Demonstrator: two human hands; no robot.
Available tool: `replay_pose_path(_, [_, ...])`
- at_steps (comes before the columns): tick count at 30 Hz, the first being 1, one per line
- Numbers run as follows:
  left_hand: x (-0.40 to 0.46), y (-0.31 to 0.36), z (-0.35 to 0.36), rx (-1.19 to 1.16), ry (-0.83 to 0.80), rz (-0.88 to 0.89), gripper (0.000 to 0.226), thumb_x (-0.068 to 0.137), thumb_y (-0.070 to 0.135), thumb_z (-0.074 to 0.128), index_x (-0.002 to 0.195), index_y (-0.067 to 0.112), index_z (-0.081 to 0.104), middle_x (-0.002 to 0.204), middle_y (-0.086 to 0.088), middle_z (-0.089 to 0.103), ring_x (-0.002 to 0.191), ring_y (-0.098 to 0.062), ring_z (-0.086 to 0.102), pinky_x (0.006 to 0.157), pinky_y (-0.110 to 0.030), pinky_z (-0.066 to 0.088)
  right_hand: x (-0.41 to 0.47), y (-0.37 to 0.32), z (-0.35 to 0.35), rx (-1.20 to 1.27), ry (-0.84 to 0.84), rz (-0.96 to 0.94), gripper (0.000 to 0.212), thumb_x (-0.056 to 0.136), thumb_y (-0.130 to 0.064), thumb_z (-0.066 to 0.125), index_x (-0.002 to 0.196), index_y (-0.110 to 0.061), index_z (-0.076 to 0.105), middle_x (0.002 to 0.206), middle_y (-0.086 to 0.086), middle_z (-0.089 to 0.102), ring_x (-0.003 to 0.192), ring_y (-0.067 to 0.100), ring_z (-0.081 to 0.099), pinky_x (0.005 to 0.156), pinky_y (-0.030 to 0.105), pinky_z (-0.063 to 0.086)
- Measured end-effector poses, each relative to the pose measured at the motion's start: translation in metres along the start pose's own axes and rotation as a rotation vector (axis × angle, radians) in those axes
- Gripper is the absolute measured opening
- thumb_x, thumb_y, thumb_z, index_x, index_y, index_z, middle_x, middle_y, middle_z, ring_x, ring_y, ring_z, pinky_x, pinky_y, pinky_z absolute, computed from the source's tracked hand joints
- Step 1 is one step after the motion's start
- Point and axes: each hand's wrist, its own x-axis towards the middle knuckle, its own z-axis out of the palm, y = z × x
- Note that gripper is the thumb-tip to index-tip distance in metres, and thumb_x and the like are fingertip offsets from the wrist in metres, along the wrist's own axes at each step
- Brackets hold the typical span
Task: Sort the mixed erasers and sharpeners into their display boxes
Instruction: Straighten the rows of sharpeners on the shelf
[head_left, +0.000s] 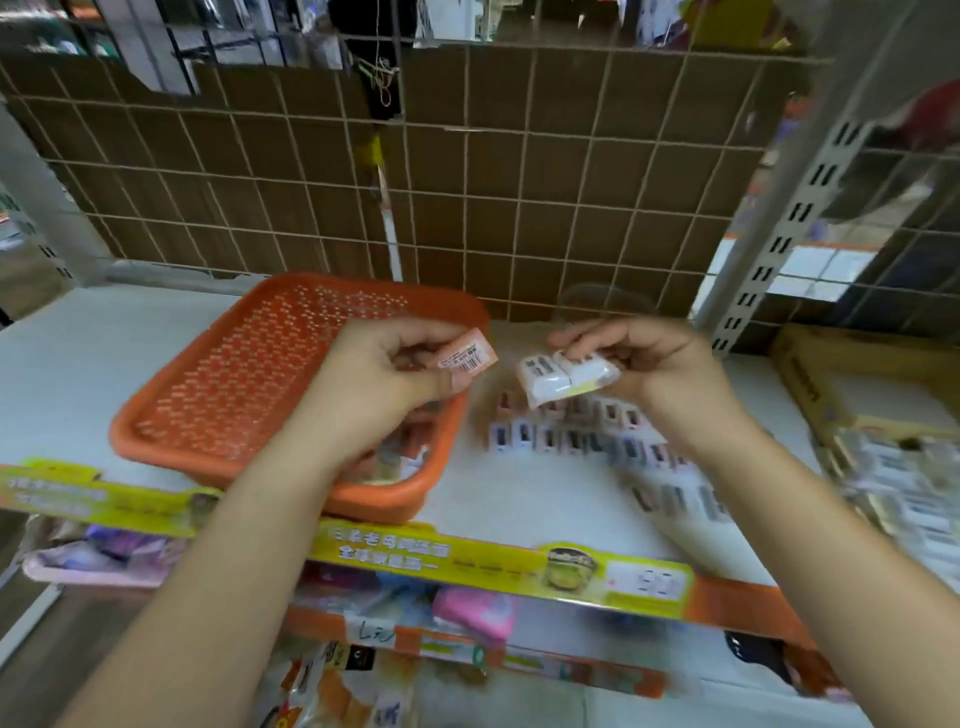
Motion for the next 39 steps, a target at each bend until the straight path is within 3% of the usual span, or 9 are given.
replay_pose_path(5, [-0.009,0.005,0.086,0.001,0.013,-0.007,0.039,0.07,-0.011,0.067,0.088,0.023,0.064,0.075,0.007,0.067,0.075,-0.014,0.057,0.064,-0.006,0.044,-0.05,0.002,-0.066,0.15,0.038,0.102,0.038,0.062,0.001,0.05,0.07,-0.024,0.077,0.082,-0.008,0.073,0.087,0.005,0.067,0.076,0.015,0.049])
replay_pose_path(9, [-0.019,0.006,0.145,-0.011,0.013,-0.048,0.038,0.071,-0.013,0.066,0.087,0.022,0.066,0.066,0.019,0.068,0.066,0.003,0.059,0.065,-0.008,0.047,-0.082,0.002,-0.112,0.183,0.141,0.183,0.014,0.066,-0.003,0.069,0.069,-0.016,0.075,0.084,0.0,0.074,0.085,0.011,0.066,0.075,0.018,0.052])
replay_pose_path(12, [-0.029,0.01,0.18,-0.001,-0.005,-0.064,0.04,0.073,-0.012,0.065,0.09,0.024,0.066,0.071,0.02,0.068,0.069,0.008,0.061,0.069,-0.007,0.046,-0.104,0.004,-0.14,0.089,0.215,0.254,0.028,0.07,0.008,0.067,0.079,-0.018,0.07,0.087,0.007,0.073,0.081,0.016,0.061,0.07,0.019,0.051])
replay_pose_path(19, [-0.048,0.022,0.229,0.0,-0.036,-0.099,0.039,0.075,-0.01,0.064,0.1,0.021,0.065,0.083,0.012,0.067,0.064,0.007,0.06,0.06,-0.009,0.047,-0.147,-0.007,-0.185,0.105,0.222,0.348,0.053,0.069,0.018,0.063,0.105,-0.021,0.06,0.096,-0.009,0.068,0.064,0.003,0.063,0.058,0.016,0.051])
replay_pose_path(22, [-0.048,0.023,0.242,0.006,-0.08,-0.081,0.039,0.075,-0.009,0.065,0.094,0.025,0.066,0.085,0.012,0.067,0.067,0.008,0.06,0.061,-0.007,0.046,-0.156,-0.01,-0.201,0.118,0.305,0.384,0.054,0.067,0.02,0.064,0.103,-0.02,0.057,0.098,-0.001,0.061,0.062,0.003,0.064,0.058,0.018,0.053])
replay_pose_path(27, [-0.044,0.023,0.267,-0.008,-0.144,-0.091,0.039,0.074,-0.007,0.067,0.084,0.031,0.065,0.083,0.015,0.066,0.072,0.006,0.061,0.069,-0.009,0.049,-0.164,-0.015,-0.237,-0.025,0.419,0.419,0.041,0.066,0.022,0.063,0.086,-0.013,0.054,0.074,0.001,0.057,0.055,0.001,0.06,0.055,0.017,0.053])
replay_pose_path(32, [-0.051,0.018,0.289,-0.003,-0.155,-0.135,0.036,0.077,-0.002,0.067,0.093,0.03,0.067,0.096,0.011,0.067,0.084,-0.003,0.061,0.082,-0.019,0.048,-0.171,-0.013,-0.269,-0.241,0.346,0.521,0.029,0.072,0.016,0.063,0.083,-0.011,0.064,0.081,0.004,0.063,0.068,0.007,0.061,0.064,0.014,0.053])
replay_pose_path(37, [-0.063,0.019,0.314,-0.025,-0.124,-0.186,0.032,0.078,-0.001,0.067,0.105,0.016,0.068,0.097,0.013,0.066,0.086,0.002,0.061,0.079,-0.01,0.049,-0.177,-0.001,-0.28,-0.436,0.14,0.594,0.024,0.078,0.004,0.066,0.078,-0.02,0.067,0.082,-0.002,0.067,0.081,0.012,0.061,0.081,0.025,0.051])
replay_pose_path(39, [-0.062,0.02,0.327,-0.047,-0.085,-0.182,0.039,0.075,-0.004,0.068,0.108,0.016,0.065,0.094,0.009,0.066,0.082,0.002,0.06,0.075,-0.008,0.049,-0.178,0.006,-0.284,-0.58,0.07,0.561,0.02,0.08,-0.002,0.067,0.083,-0.021,0.07,0.089,-0.002,0.067,0.085,0.012,0.061,0.081,0.023,0.048])
